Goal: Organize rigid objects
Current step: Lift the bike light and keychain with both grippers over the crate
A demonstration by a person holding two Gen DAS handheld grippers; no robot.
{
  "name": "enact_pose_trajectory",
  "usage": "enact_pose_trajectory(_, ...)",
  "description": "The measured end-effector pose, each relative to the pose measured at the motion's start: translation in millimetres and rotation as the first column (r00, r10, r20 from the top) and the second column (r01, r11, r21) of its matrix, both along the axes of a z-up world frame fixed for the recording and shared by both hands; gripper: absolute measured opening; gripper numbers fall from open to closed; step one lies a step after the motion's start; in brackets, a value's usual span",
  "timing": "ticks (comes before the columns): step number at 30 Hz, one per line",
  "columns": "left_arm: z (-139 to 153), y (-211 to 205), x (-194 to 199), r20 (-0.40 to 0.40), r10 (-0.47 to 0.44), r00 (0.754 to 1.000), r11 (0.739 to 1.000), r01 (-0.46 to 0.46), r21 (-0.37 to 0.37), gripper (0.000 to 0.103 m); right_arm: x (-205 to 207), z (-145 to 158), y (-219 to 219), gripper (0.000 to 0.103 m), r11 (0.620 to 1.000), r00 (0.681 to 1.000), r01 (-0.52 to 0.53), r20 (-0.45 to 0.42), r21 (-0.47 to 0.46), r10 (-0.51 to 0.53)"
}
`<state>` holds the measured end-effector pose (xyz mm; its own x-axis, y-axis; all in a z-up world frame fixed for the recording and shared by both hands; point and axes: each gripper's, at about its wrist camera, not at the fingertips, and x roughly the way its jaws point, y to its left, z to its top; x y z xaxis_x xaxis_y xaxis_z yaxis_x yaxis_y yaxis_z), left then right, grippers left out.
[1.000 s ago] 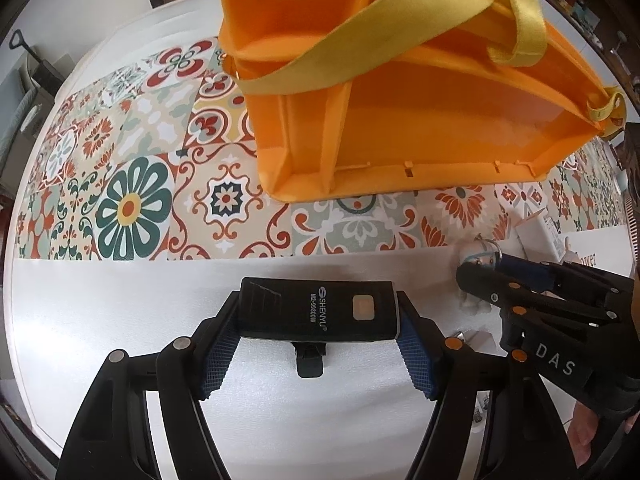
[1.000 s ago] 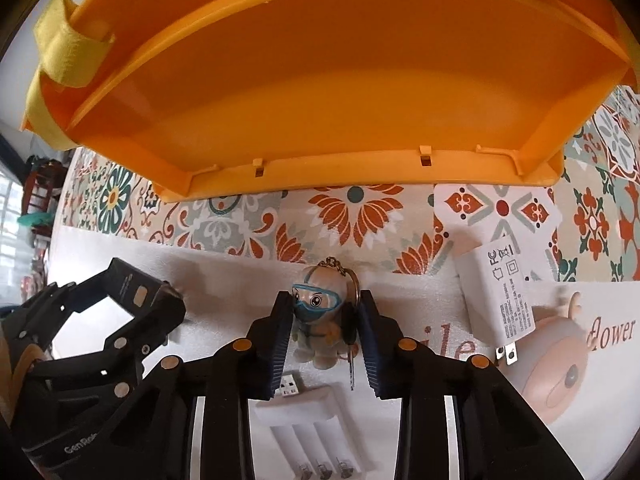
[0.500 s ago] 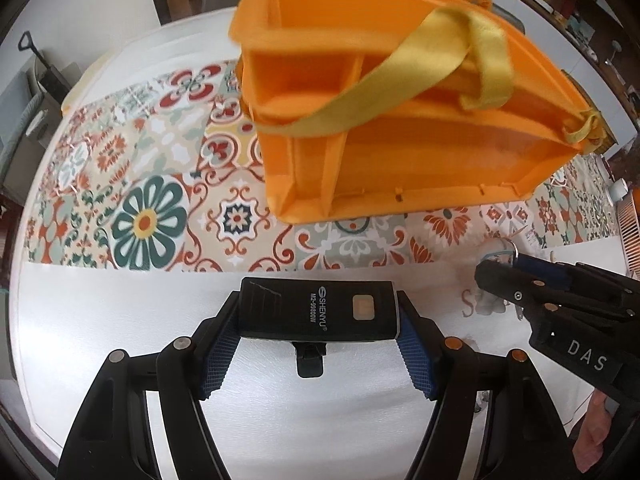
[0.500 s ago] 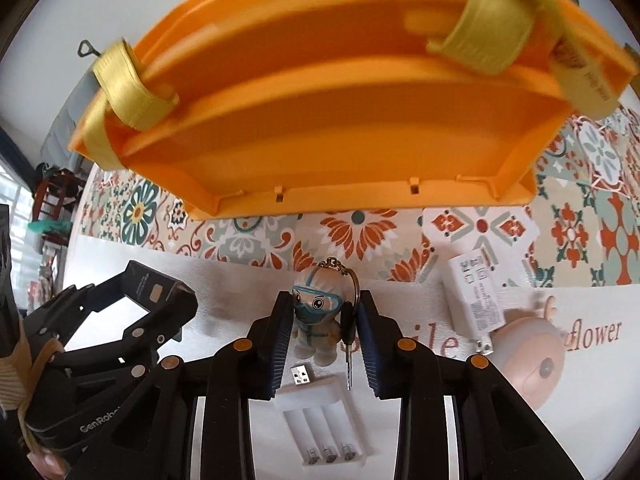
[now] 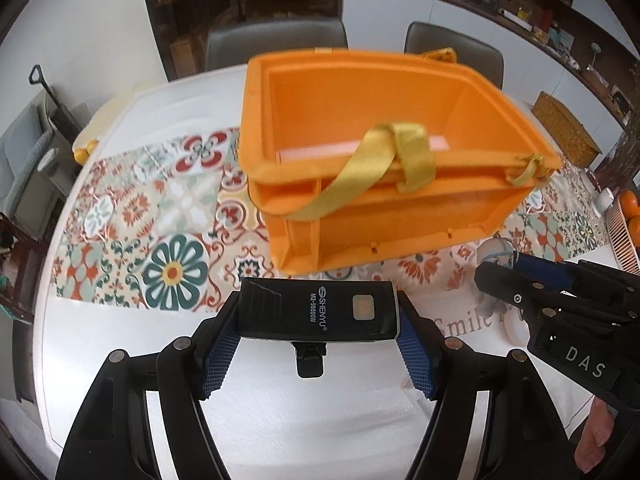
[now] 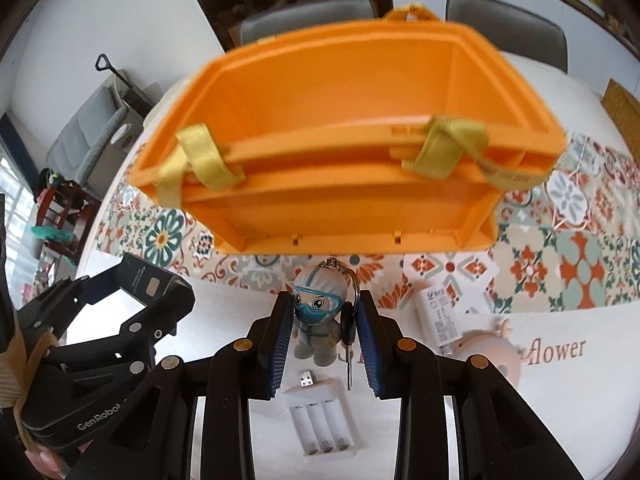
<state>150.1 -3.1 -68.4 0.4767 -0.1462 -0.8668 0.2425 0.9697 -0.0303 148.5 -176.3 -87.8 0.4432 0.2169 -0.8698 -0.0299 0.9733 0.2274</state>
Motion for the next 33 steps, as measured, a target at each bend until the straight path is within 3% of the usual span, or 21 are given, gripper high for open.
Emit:
enact_pose_trajectory(17, 48, -15, 23, 0.138, -0.024, 0.99, 1.0, 0.024, 0.003, 0.072, 8, 48, -3, 0.033, 0.999, 0.987, 0.035, 0.156, -0.016, -0.033)
enact_pose_trajectory(33, 93, -20, 43, 0.168, -0.03, 0.985, 0.997, 0.041, -0.067, 0.072, 14, 105, -11, 0.033, 0.998, 0.968, 0.056, 0.247, 0.001, -0.054)
